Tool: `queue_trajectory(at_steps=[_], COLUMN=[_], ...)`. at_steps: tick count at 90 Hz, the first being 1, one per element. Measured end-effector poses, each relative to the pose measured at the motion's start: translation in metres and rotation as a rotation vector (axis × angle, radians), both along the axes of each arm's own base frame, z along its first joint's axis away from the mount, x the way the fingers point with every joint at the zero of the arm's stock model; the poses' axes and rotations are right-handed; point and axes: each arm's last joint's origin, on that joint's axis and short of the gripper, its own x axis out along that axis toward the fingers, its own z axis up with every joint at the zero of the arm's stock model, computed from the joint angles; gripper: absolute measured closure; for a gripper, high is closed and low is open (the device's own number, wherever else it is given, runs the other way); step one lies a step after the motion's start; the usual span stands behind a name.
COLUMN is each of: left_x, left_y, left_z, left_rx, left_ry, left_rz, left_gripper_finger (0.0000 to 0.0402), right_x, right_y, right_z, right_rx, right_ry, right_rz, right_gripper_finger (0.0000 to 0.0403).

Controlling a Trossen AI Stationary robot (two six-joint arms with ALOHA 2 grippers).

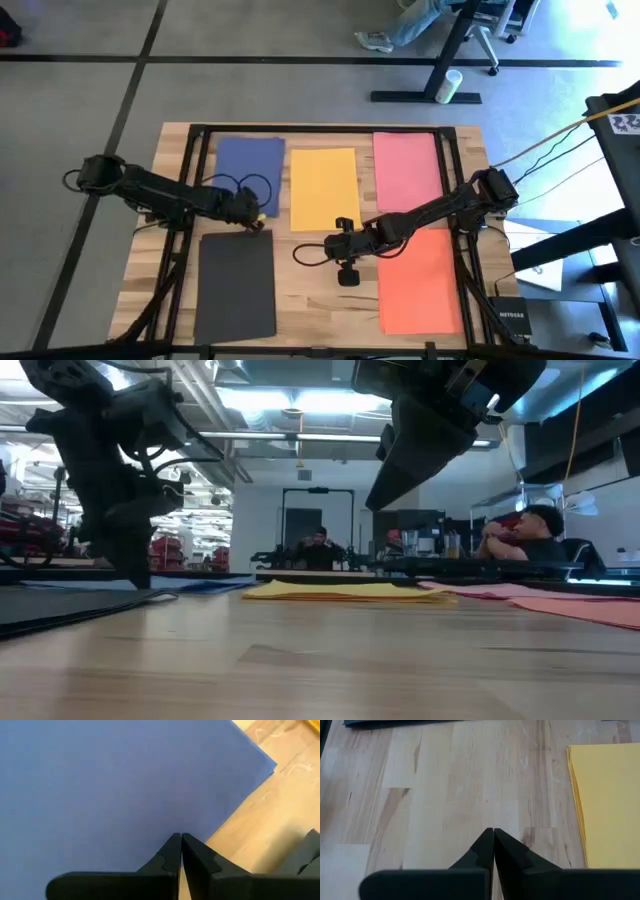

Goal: Organize paper
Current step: Move the black papers to the bottom left of the table

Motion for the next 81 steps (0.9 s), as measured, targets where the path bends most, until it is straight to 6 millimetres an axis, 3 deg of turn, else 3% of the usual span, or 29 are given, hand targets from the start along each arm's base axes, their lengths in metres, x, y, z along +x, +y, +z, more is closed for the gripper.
queue_trajectory(at_steps=[27, 49, 81], left_x=[0.004, -0.023, -0.038], left_y=[-0.015, -0.032, -0.023], left_z=[0.027, 0.022, -0.005], left_rx=[0.030, -0.003, -0.030], left_ry=[0.149, 0.383, 0.378], left_rz=[-0.169, -0.232, -0.117], left_gripper_finger=[0.0402, 0.0402, 0.0402], right_x=[0.000, 0.000, 0.000], right_y=[0.000, 0.000, 0.000], right_z=[0.000, 0.000, 0.000], right_rx=[0.000, 0.001, 0.011], right_ry=[0.001, 0.002, 0.004], right_rz=[0.000, -0.001, -0.015], right_gripper_finger=[0.0403, 0.0403, 0.0403])
